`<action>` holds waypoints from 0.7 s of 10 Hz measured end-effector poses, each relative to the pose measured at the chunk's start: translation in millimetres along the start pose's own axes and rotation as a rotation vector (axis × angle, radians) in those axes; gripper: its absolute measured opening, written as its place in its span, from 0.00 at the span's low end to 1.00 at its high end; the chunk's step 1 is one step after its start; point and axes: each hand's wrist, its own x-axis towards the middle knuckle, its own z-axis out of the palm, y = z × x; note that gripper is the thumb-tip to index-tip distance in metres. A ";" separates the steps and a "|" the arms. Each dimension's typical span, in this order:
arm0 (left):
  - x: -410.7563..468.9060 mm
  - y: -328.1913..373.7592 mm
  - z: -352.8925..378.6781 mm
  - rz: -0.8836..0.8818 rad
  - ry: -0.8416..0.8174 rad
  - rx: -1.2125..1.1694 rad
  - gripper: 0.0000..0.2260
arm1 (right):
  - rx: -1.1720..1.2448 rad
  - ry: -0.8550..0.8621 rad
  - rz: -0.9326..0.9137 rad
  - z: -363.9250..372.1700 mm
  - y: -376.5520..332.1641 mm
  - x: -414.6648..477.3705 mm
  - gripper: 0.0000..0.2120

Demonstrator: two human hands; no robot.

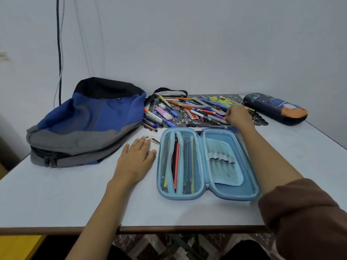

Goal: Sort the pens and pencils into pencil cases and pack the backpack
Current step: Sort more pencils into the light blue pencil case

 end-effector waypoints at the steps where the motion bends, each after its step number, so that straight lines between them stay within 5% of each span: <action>1: -0.5 0.0 -0.3 -0.002 0.002 0.000 0.24 | 0.041 -0.048 0.025 -0.2 -1.0 2.6 0.05; 3: -1.1 1.6 -1.3 -0.004 0.010 -0.012 0.24 | 0.277 -0.065 0.078 -7.0 3.5 5.2 0.03; 5: -0.5 1.0 -0.9 -0.007 0.006 -0.012 0.25 | 0.383 -0.103 0.055 -9.3 13.3 8.6 0.12; 7: -1.4 0.6 -0.8 -0.004 0.021 -0.028 0.25 | 0.223 -0.006 0.005 -1.6 11.0 5.2 0.09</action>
